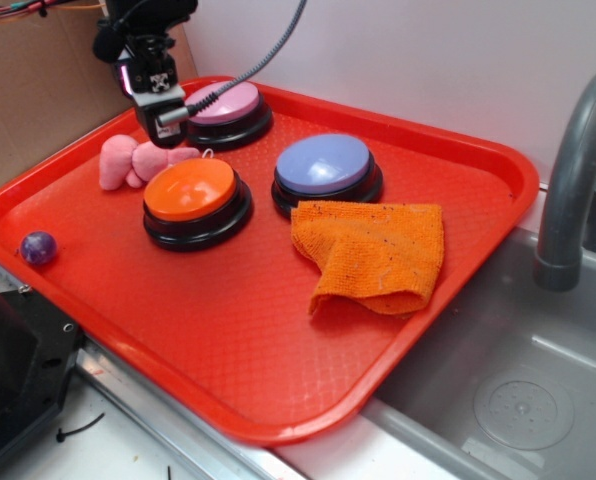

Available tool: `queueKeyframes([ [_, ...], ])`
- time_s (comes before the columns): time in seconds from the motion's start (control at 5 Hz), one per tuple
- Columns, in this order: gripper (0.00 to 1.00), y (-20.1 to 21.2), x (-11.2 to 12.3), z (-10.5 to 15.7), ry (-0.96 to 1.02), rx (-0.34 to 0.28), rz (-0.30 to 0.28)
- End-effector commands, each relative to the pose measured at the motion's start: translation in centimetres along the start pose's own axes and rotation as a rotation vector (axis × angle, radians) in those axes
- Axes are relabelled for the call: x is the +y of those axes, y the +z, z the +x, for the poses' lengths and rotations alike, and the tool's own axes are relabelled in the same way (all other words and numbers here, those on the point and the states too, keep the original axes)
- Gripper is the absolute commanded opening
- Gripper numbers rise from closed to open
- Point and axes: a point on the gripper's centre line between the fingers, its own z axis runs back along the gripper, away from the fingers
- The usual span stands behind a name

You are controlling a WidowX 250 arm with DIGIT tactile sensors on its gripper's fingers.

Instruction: Push the orange button.

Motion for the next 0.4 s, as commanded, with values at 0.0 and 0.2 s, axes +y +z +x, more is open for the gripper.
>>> queueKeyframes([
  [0.0,1.00,2.82,0.43,0.54,0.020,-0.080,0.005],
  [0.2,1.00,3.32,0.72,0.20,0.018,-0.092,-0.013],
])
